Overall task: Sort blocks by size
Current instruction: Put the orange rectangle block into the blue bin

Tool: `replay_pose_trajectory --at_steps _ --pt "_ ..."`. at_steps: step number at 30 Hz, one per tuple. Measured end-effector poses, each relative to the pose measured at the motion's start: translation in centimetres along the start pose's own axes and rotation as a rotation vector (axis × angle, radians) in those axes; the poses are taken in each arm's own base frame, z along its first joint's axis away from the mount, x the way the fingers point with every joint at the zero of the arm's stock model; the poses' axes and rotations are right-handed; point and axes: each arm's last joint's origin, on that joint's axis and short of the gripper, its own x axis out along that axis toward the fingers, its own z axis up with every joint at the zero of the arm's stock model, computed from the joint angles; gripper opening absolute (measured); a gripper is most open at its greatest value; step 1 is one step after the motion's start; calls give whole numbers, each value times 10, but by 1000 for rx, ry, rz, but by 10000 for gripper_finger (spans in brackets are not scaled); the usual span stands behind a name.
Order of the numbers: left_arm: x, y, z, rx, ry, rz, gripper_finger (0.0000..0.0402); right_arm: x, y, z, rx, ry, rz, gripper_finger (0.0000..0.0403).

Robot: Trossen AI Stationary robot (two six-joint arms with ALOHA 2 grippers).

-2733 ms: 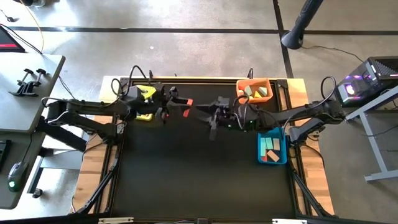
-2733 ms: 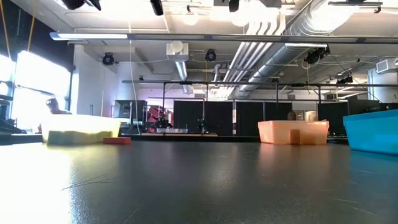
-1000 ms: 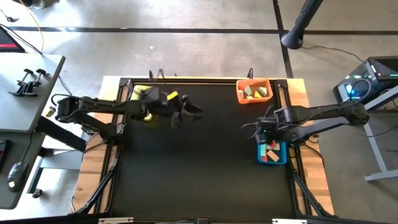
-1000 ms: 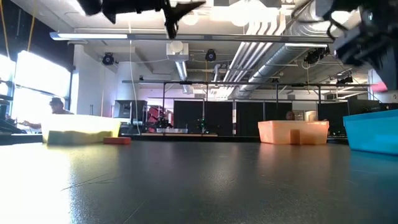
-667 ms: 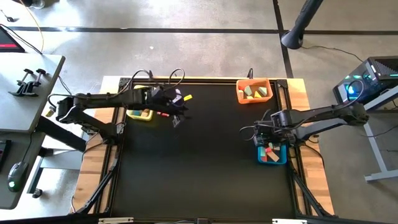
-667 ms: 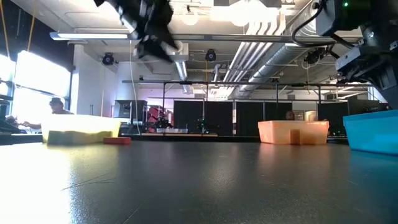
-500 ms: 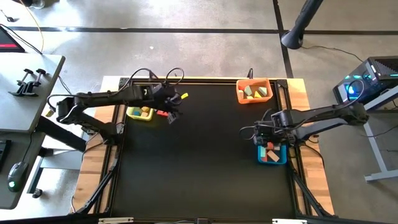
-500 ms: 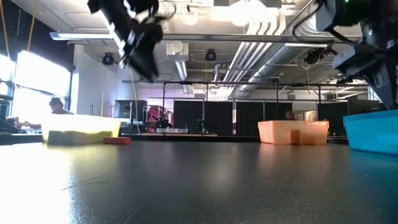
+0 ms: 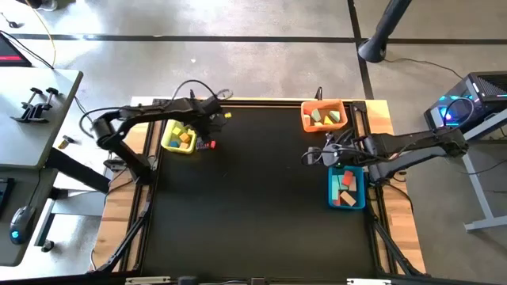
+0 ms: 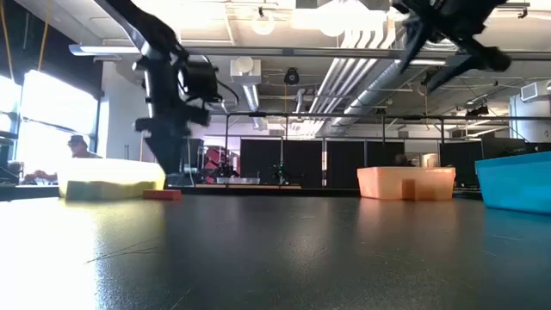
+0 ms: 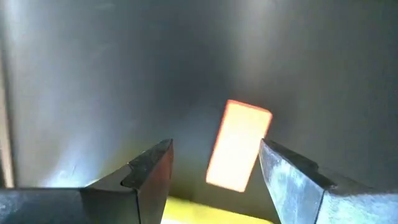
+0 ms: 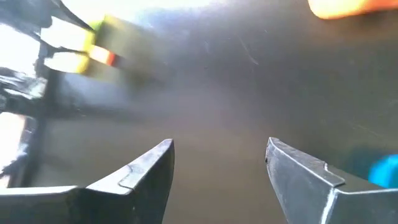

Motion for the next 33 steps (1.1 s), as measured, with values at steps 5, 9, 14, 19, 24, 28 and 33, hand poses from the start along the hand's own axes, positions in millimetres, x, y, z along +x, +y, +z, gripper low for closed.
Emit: replay_pose_trajectory --at_steps 5,9,14,19,24,28,33 --pt "28 -7 7 249 94 -37 225 1 5 1 -4 -26 36 245" --pt "44 -9 10 281 165 2 225 4 6 -1 -15 -18 24 245" --pt "51 -12 12 283 191 -7 217 14 10 -6 -28 -11 -2 245" --pt "50 -16 13 274 181 -22 153 30 15 -13 -77 21 -54 245" --pt "50 -20 15 216 170 -34 77 53 26 -27 -215 151 -48 245" --pt "44 -24 17 162 146 -29 77 71 36 -38 -290 223 1 245" --pt "34 -32 22 115 36 -119 77 90 47 -49 -321 242 61 245"
